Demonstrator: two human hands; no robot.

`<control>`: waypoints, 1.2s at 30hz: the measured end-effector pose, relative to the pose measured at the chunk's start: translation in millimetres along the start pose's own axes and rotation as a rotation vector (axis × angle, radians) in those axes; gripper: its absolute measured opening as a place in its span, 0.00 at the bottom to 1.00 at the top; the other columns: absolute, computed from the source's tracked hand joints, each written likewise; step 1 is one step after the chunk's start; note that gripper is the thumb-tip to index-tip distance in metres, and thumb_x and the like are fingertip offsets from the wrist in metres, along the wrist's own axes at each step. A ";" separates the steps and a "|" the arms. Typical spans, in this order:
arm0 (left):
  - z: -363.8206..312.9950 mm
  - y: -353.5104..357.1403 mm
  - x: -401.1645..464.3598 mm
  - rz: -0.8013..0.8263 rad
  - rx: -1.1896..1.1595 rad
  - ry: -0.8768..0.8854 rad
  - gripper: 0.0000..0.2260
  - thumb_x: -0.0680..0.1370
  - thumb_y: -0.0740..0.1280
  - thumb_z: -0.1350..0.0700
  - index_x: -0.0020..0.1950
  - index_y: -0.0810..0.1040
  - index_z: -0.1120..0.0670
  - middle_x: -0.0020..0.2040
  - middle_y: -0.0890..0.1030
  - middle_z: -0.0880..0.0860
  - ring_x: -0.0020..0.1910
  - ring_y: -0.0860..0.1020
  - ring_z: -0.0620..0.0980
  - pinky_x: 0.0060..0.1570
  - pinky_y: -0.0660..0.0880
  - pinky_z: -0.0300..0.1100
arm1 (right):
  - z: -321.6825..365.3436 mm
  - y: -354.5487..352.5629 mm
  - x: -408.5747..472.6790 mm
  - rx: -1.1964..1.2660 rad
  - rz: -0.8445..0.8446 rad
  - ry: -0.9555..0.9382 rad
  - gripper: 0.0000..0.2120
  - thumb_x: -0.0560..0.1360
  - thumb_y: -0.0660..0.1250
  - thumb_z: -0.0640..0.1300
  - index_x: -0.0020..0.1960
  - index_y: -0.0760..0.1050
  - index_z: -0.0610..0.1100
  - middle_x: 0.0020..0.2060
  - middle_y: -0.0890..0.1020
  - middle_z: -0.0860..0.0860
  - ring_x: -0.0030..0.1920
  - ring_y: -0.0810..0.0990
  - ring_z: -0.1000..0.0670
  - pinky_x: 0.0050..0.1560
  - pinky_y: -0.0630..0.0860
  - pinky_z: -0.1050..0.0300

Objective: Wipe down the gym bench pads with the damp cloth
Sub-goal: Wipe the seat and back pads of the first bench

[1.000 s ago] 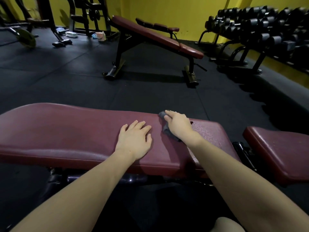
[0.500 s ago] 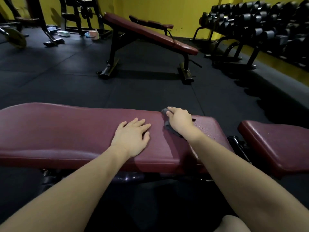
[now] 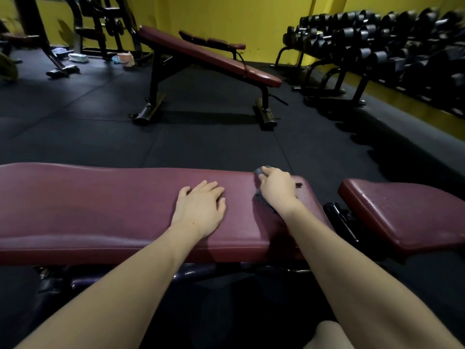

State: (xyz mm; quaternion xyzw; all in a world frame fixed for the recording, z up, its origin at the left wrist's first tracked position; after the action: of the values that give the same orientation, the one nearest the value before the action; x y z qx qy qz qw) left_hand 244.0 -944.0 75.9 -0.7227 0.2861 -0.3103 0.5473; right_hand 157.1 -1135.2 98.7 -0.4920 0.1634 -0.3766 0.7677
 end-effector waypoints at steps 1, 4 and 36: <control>0.0 -0.8 0.4 -0.004 0.008 -0.003 0.21 0.84 0.53 0.45 0.76 0.70 0.43 0.80 0.66 0.43 0.81 0.60 0.46 0.78 0.55 0.55 | 16.3 6.0 -0.6 0.020 0.013 -0.036 0.14 0.83 0.61 0.45 0.65 0.80 0.44 0.62 0.83 0.42 0.63 0.78 0.37 0.60 0.75 0.47; 0.2 -1.6 -0.5 -0.006 0.017 -0.009 0.21 0.85 0.52 0.45 0.77 0.69 0.42 0.80 0.65 0.43 0.81 0.59 0.46 0.78 0.54 0.55 | 47.5 19.4 -0.8 0.066 0.074 -0.132 0.16 0.83 0.63 0.47 0.69 0.78 0.46 0.65 0.81 0.43 0.66 0.77 0.38 0.66 0.74 0.45; -0.5 2.0 0.6 -0.033 0.053 0.002 0.20 0.85 0.53 0.46 0.76 0.71 0.42 0.79 0.67 0.42 0.81 0.60 0.46 0.77 0.56 0.54 | -93.7 -36.6 -55.3 0.054 0.010 0.016 0.18 0.82 0.66 0.51 0.72 0.76 0.54 0.66 0.81 0.48 0.66 0.78 0.40 0.64 0.72 0.52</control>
State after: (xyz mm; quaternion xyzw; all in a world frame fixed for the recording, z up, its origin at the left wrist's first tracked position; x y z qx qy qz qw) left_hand 243.8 -945.2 74.1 -0.7124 0.2663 -0.3275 0.5606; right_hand 47.0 -1162.0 80.9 -0.4673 0.1617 -0.3808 0.7813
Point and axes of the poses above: each hand's wrist, its own x-axis towards the middle knuckle, its own y-axis out of the palm, z = x × y, the point moved 9 cm from there along x, towards the middle knuckle
